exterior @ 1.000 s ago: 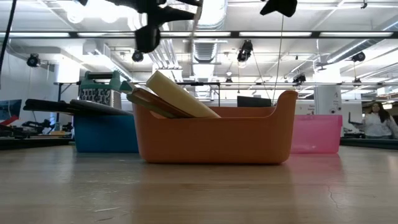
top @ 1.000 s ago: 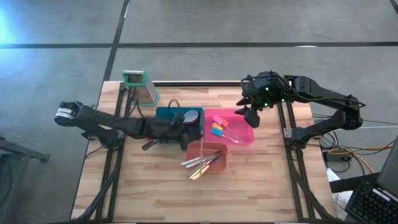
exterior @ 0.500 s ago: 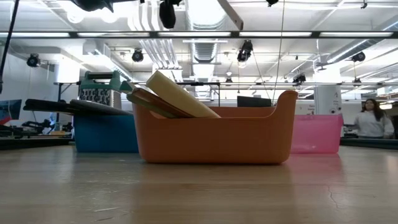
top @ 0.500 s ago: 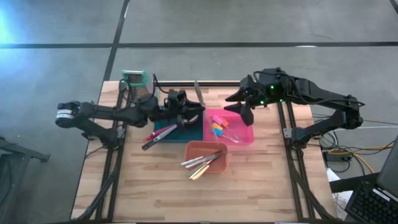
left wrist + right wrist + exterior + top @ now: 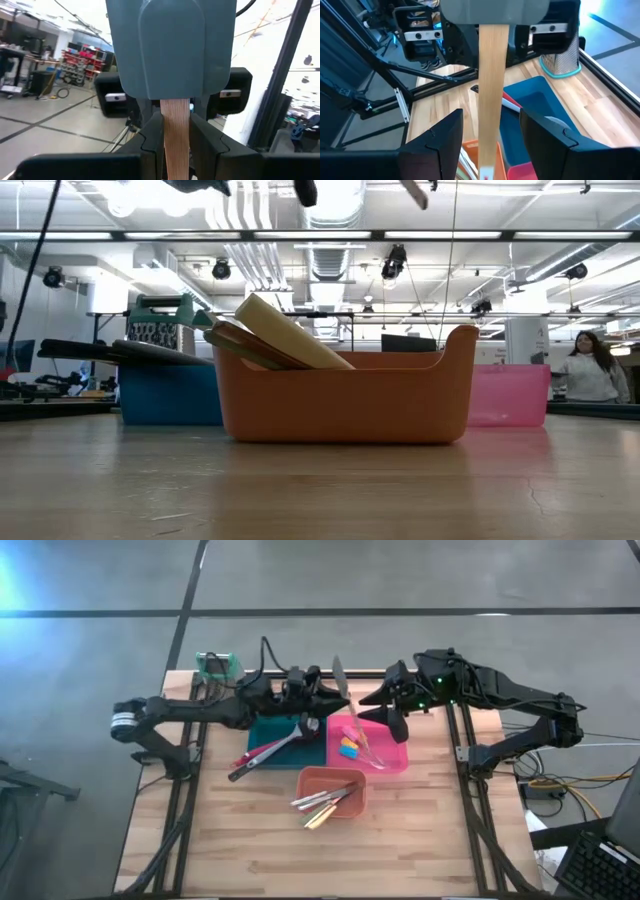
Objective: Pick & Place Kitchen Items
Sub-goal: Put the gray spatula into the red bin
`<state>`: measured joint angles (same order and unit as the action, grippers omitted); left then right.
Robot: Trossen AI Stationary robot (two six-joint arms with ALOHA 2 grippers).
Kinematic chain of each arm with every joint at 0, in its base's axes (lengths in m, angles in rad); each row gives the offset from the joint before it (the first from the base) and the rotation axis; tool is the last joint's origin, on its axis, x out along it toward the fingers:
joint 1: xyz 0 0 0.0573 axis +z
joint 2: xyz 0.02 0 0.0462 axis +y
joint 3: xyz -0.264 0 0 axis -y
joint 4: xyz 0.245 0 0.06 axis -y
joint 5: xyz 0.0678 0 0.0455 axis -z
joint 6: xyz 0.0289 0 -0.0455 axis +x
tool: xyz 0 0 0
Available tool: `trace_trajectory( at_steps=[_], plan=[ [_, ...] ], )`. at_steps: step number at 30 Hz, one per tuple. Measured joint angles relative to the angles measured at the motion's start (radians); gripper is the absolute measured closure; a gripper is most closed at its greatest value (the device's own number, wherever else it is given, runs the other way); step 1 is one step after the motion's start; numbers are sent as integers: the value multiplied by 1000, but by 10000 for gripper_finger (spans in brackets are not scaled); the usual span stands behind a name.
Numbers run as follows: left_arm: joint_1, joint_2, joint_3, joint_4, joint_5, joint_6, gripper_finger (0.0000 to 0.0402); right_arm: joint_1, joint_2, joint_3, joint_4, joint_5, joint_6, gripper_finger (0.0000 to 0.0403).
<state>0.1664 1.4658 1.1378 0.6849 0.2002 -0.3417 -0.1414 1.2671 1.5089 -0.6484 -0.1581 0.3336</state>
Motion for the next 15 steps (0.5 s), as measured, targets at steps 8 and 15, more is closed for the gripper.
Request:
trace_trajectory(
  at_steps=[8, 15],
  plan=[
    [10, 127, 154, -13, 92, -1, 334, 0, 0, 0, 5, 1, -2, 216],
    [12, 172, 202, -43, 123, -2, 334, 0, -2, 0, 0, 0, -15, 285]
  ],
)
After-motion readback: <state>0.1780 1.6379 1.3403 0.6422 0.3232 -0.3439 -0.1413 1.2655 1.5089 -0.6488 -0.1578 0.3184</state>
